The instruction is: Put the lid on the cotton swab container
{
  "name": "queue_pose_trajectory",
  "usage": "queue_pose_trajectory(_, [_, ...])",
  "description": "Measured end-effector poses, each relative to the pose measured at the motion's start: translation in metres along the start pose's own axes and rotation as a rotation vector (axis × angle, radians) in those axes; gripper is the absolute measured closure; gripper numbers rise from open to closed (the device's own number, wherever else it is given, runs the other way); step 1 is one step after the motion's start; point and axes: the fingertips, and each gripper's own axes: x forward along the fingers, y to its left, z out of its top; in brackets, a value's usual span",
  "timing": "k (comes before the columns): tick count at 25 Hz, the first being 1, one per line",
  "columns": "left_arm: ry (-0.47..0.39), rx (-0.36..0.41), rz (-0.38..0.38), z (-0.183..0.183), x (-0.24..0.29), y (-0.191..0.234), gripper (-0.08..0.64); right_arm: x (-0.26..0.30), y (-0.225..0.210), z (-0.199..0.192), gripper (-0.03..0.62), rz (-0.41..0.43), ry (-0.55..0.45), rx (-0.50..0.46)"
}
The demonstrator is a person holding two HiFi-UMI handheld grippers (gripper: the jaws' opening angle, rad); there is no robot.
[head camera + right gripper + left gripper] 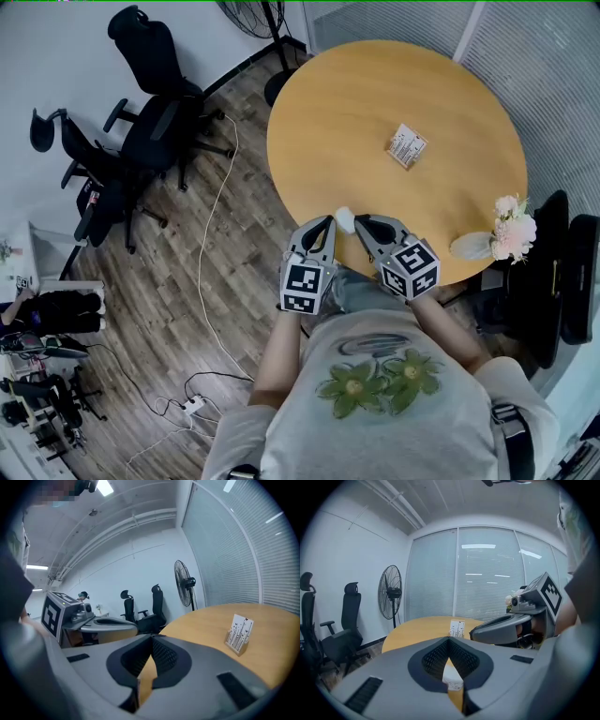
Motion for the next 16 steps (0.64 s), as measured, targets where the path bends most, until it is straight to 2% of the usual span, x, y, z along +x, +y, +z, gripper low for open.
queue_pose_trajectory(6, [0.004,0.01,0.021,0.0,-0.006,-0.001,0.559,-0.005,0.006,-0.002,0.595,-0.006,-0.008,-0.001])
queue_pose_trajectory(16, [0.0,0.013,0.013,0.001,-0.011,-0.011,0.56,-0.014,0.01,-0.001,0.595,-0.011,-0.021,-0.004])
